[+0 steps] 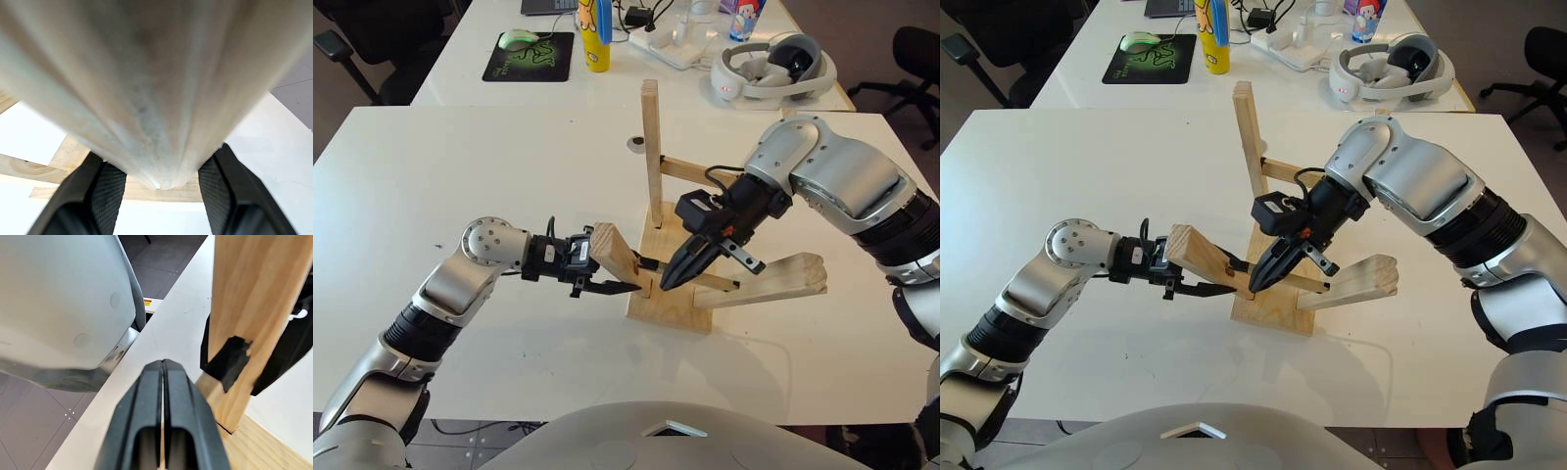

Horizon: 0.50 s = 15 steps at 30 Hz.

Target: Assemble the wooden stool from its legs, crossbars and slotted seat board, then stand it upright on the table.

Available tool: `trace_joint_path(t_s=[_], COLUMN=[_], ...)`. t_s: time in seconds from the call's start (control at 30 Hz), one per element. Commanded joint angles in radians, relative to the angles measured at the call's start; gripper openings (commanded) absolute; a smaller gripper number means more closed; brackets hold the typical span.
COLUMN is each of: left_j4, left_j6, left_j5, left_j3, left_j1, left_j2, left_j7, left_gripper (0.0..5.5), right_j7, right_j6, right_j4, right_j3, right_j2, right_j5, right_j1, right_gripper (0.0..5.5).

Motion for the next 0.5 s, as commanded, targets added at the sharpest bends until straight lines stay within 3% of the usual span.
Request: trace_joint_path(t_s=[0.03,0.33,0.5], left_j4=[0.120,0.113,0.108], left_j6=[0.006,0.004,0.008], left_j5=[0.188,0.176,0.173], left_j3=[-0.059,-0.061,-0.065], left_j1=[-0.002,-0.002,0.002], left_j2=[0.015,0.019,0.020], left_j7=[0.003,0.000,-0.002], left_gripper=[2.04,2.04,2.04], right_j7=[-0.002,-0.065,-0.059], right_j6=[0.055,0.337,0.154], right_j4=[-0.016,0.170,0.252], right_j3=[0.026,-0.275,-0.237], right_j2=[-0.015,0.199,0.221], right_j5=[-0.037,0.155,-0.077], right_j1=[0.077,-0.024,-0.055], right_gripper=[0.00,0.00,0.00])
